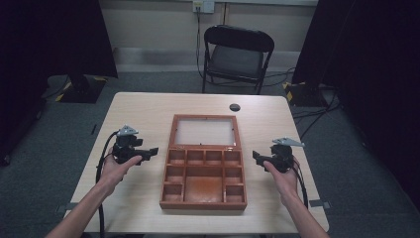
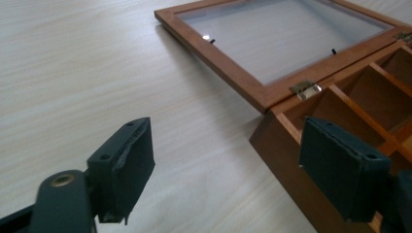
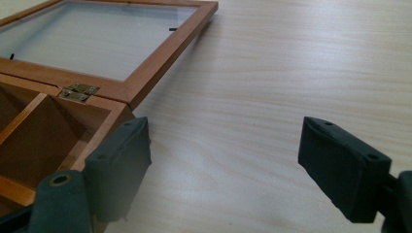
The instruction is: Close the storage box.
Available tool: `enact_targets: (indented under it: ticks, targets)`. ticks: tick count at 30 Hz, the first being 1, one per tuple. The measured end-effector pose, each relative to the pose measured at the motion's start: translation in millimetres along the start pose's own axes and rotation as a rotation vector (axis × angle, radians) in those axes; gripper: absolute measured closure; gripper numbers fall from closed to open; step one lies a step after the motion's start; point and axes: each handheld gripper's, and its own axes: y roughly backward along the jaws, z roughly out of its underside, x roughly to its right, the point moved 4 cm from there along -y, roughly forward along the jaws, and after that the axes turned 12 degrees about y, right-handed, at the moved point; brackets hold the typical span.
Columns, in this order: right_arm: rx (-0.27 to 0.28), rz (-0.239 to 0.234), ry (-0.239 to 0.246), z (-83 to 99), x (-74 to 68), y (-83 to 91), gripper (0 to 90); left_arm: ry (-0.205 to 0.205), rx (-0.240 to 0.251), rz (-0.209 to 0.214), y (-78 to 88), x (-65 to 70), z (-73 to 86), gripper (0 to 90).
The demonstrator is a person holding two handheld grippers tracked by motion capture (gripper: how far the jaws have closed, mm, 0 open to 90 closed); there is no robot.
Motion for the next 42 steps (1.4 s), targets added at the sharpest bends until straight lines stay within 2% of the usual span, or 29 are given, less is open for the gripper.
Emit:
enact_targets:
  ticks: [1,4,7,8,11,12,15,17,18,19,20,21,22,23,24,25,26,27,29,32,34,35,38,42]
  targets:
    - [-0.009,-0.016,0.001,-5.1,-0.7,-2.9,18.4,0.000,0.013,-0.012,-1.7,-0.5,-2.2,19.4]
    - [-0.002,-0.046,-0.007,-13.0,-2.7,-6.0,19.2,-0.011,-0.022,-0.003,-8.1,0.7,-10.0,19.3]
    - [0.012,-0.056,0.000,-20.5,-4.8,-8.4,19.7,-0.021,-0.016,0.005,-14.0,5.5,-22.1,19.2]
    - [0.017,-0.071,0.013,-30.8,-6.9,-12.0,19.1,-0.029,-0.006,-0.001,-16.5,7.8,-27.3,19.2]
    - [0.045,-0.081,0.012,-40.8,-8.2,-14.8,19.0,-0.024,0.012,-0.017,-23.3,12.1,-37.3,19.2]
    - [0.051,-0.088,0.014,-47.7,-10.2,-18.9,18.8,-0.033,0.001,-0.012,-25.8,13.4,-39.7,19.2]
    - [0.019,-0.110,0.034,-54.8,-15.1,-29.0,17.9,0.003,-0.003,0.007,-34.3,15.0,-43.2,19.3]
    - [0.011,-0.123,0.039,-56.3,-17.3,-33.7,17.8,0.011,-0.010,0.013,-40.4,14.5,-42.7,19.4]
    - [0.005,-0.137,0.040,-56.9,-19.4,-41.5,17.0,0.022,-0.016,0.013,-43.9,13.9,-41.3,19.3]
    - [0.005,-0.137,0.040,-56.9,-19.4,-41.5,17.0,0.039,-0.016,0.012,-47.9,13.9,-39.0,19.3]
    - [-0.007,-0.149,0.023,-54.9,-21.3,-50.2,17.0,0.049,-0.024,0.016,-51.3,13.9,-36.5,19.3]
    - [-0.018,-0.148,0.020,-53.5,-22.2,-54.6,17.6,0.051,-0.045,0.018,-58.0,14.9,-30.6,19.3]
    - [-0.018,-0.148,0.020,-53.5,-22.2,-54.6,17.6,0.051,-0.045,0.018,-58.0,14.9,-30.6,19.3]
    - [-0.040,-0.143,0.026,-52.1,-23.0,-58.0,20.2,0.048,-0.056,0.021,-60.7,15.5,-28.3,19.3]
    - [-0.048,-0.122,0.032,-51.0,-23.1,-60.4,20.8,0.053,-0.059,0.024,-63.4,16.9,-26.2,19.3]
    - [-0.056,-0.106,0.039,-49.9,-23.1,-63.0,18.6,0.039,-0.065,0.019,-65.7,17.7,-25.0,19.3]
    - [-0.078,-0.133,0.027,-48.6,-22.7,-69.2,18.8,0.035,-0.070,0.021,-66.8,18.1,-24.8,19.3]
    - [-0.078,-0.133,0.027,-48.6,-22.7,-69.2,18.8,0.042,-0.068,0.023,-68.3,18.4,-24.8,19.3]
    - [-0.087,-0.160,-0.008,-48.1,-22.7,-73.5,17.5,0.050,-0.075,0.021,-72.0,16.6,-25.7,19.3]
    - [-0.107,-0.185,-0.034,-46.6,-24.8,-79.9,17.5,0.065,-0.092,0.022,-80.2,15.9,-27.8,19.3]
    - [-0.114,-0.186,-0.035,-46.5,-26.4,-83.7,17.1,0.037,-0.116,0.019,-84.4,16.8,-28.6,19.3]
    - [-0.113,-0.192,-0.039,-47.2,-27.2,-85.1,17.0,0.038,-0.116,0.018,-85.6,17.1,-28.5,19.4]
    - [-0.106,-0.211,-0.055,-47.7,-30.5,-89.5,16.5,0.071,-0.124,0.025,-89.3,14.9,-26.9,19.4]
    - [-0.101,-0.240,-0.077,-48.1,-34.8,-94.8,15.6,0.086,-0.115,0.035,-91.1,14.3,-25.6,19.4]
